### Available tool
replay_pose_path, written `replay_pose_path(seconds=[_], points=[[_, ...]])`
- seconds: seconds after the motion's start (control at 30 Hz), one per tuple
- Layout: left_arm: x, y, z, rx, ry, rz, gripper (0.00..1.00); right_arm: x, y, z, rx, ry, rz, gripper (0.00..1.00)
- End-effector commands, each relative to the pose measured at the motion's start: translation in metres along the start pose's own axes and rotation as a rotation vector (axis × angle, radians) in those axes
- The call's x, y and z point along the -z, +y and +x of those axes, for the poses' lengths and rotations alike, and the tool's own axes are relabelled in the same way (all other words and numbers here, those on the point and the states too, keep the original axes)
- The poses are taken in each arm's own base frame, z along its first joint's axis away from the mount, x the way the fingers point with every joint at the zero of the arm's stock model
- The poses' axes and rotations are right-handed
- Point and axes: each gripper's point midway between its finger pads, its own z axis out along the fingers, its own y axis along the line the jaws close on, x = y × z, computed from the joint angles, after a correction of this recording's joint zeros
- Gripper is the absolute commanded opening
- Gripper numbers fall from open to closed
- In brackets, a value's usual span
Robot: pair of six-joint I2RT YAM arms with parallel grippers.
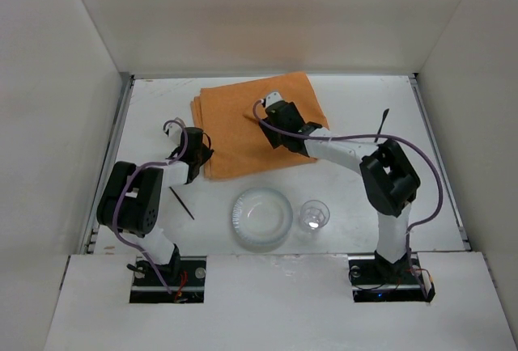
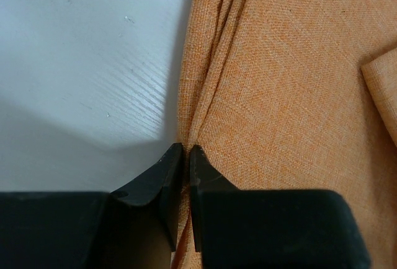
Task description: Set the dinner table for one person
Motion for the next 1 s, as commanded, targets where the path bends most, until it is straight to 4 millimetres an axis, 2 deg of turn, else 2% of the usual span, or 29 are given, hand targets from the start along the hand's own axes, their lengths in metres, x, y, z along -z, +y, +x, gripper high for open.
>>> replay_pose_path(seconds=[0.0,0.1,0.17,0.23,0.37,0.43,0.5,0.6,0.67,0.7,0.83,0.9,0.97], points=[[-0.002,0.000,0.006,0.009,0.009,0.004,0.03,0.002,-0.009,-0.013,0.128,0.012,0.022,0.79],[-0.004,0.003,0.009,0.012,0.014,0.000,0.03,-0.005,-0.011,-0.018,0.137,0.016,0.032,0.78],[-0.006,0.003,0.011,0.016,0.021,0.003,0.03,-0.013,-0.014,-0.022,0.136,0.016,0.052,0.72],[-0.007,0.003,0.012,0.021,0.028,0.006,0.03,-0.022,-0.020,-0.024,0.115,0.016,0.085,0.60],[-0.008,0.006,0.012,0.027,0.028,0.001,0.03,-0.038,-0.033,-0.028,-0.010,0.005,0.092,0.28],[-0.008,0.006,0.011,0.030,0.025,0.000,0.03,-0.043,-0.049,-0.031,-0.109,0.000,0.109,0.19],[-0.008,0.005,0.010,0.029,0.023,0.003,0.03,-0.043,-0.070,-0.032,-0.199,-0.006,0.131,0.15],[-0.007,0.005,0.009,0.030,0.021,0.004,0.03,-0.033,-0.084,-0.034,-0.255,-0.027,0.107,0.20],[-0.007,0.005,0.009,0.030,0.021,0.004,0.03,-0.022,-0.084,-0.041,-0.237,-0.076,0.070,0.40],[-0.007,0.004,0.008,0.031,0.020,0.005,0.03,-0.016,-0.085,-0.044,-0.231,-0.106,0.065,0.47],[-0.008,0.005,0.009,0.030,0.022,0.003,0.03,-0.012,-0.097,-0.041,-0.272,-0.110,0.069,0.50],[-0.008,0.005,0.009,0.029,0.021,0.003,0.03,-0.014,-0.091,-0.036,-0.262,-0.093,0.030,0.64],[-0.008,0.005,0.010,0.026,0.023,0.001,0.03,-0.016,-0.081,-0.030,-0.225,-0.081,-0.014,0.73]])
